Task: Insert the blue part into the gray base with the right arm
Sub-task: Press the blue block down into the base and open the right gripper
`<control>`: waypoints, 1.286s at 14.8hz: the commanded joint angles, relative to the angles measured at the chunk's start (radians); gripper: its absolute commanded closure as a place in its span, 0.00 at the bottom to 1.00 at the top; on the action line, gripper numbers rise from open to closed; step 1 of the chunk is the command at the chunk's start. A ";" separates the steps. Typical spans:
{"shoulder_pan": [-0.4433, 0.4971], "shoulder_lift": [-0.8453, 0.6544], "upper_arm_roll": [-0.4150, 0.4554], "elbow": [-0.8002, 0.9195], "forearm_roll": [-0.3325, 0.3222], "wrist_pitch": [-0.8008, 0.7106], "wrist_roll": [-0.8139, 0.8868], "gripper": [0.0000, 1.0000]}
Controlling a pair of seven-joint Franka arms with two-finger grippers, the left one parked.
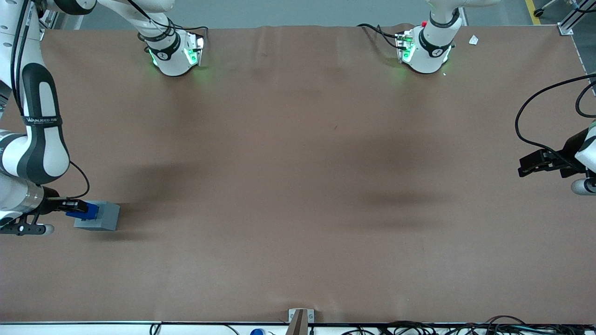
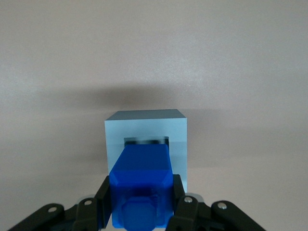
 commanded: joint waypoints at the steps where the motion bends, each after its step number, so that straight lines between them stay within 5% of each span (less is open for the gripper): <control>1: -0.016 0.018 0.013 0.030 -0.015 -0.006 -0.008 0.97; 19: -0.007 0.049 0.014 0.046 -0.006 -0.005 0.002 0.97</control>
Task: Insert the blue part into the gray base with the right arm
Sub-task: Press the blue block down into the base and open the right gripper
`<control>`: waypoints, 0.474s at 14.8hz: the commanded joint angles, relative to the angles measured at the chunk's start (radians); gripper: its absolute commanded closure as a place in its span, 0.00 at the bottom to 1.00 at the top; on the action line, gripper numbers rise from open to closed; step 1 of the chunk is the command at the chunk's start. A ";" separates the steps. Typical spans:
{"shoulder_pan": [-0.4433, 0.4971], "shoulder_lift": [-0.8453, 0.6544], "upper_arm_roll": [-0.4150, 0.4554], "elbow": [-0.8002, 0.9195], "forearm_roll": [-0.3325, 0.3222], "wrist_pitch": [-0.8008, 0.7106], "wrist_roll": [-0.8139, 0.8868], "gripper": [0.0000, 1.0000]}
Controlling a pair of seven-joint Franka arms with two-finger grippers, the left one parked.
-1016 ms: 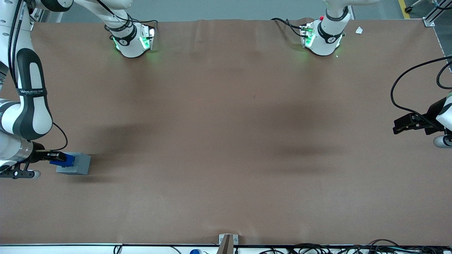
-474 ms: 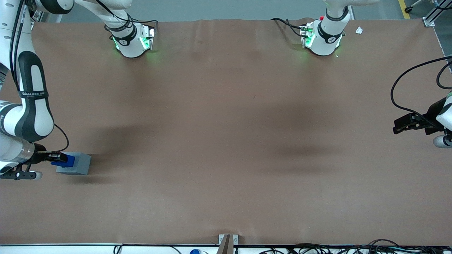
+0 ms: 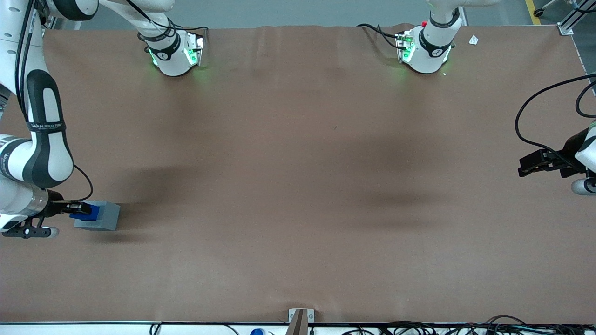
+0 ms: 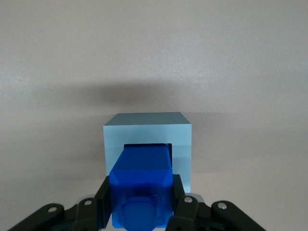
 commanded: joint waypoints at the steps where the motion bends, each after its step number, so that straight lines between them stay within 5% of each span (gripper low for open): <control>1: -0.007 0.012 0.010 0.022 -0.005 -0.005 0.003 0.97; 7: -0.011 0.014 0.010 0.022 -0.001 -0.005 -0.004 0.89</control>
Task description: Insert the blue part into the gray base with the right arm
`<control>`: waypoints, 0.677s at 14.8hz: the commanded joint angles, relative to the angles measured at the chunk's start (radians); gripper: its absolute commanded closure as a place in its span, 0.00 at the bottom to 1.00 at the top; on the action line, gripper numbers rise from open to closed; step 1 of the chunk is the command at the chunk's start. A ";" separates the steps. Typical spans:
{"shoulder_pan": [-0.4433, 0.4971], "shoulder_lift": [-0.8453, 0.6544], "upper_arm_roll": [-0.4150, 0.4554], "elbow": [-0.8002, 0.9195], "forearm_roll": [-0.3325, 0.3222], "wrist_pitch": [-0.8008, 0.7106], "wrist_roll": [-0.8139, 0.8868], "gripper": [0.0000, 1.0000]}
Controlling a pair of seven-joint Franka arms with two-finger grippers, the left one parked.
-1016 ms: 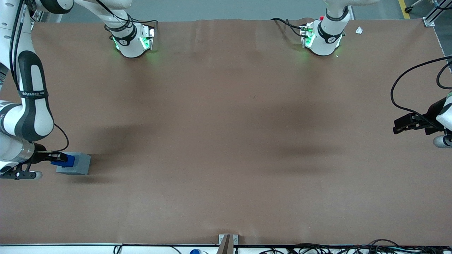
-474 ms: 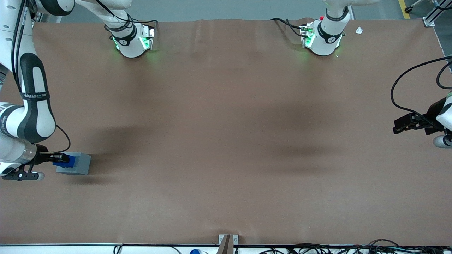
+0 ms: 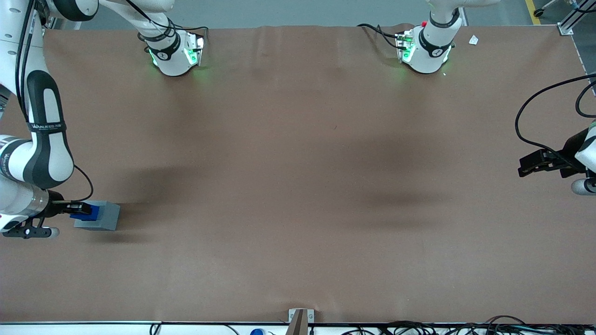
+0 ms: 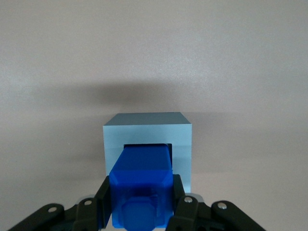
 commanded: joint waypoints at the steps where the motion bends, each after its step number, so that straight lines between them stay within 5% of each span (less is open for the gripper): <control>1: -0.010 0.015 0.010 0.021 -0.001 -0.005 0.001 0.80; 3: -0.008 0.015 0.010 0.021 -0.006 -0.005 -0.005 0.54; 4: -0.013 0.014 0.010 0.021 -0.004 -0.003 -0.007 0.28; 6: -0.011 0.014 0.010 0.021 -0.010 -0.005 -0.008 0.00; 10: -0.004 0.011 0.010 0.023 -0.012 -0.008 -0.005 0.00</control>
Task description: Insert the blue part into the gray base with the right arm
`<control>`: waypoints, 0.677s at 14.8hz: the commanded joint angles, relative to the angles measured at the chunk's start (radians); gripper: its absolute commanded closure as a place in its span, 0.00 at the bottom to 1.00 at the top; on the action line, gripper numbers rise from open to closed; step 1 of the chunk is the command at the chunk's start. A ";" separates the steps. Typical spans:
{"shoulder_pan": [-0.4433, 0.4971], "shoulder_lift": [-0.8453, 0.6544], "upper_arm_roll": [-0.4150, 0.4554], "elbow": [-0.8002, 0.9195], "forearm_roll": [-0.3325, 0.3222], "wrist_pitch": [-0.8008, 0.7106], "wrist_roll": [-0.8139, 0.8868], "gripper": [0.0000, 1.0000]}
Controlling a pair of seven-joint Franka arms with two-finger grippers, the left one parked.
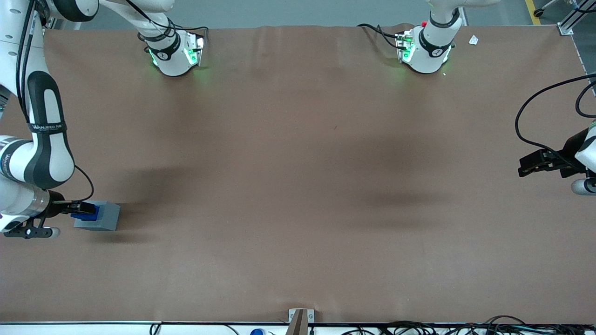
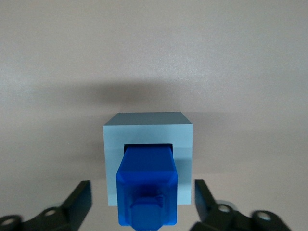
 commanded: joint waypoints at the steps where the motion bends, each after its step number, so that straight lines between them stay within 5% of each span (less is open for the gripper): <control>1: 0.000 0.000 0.009 0.027 -0.012 -0.014 -0.001 0.00; 10: 0.038 -0.182 0.032 0.155 0.004 -0.361 0.019 0.00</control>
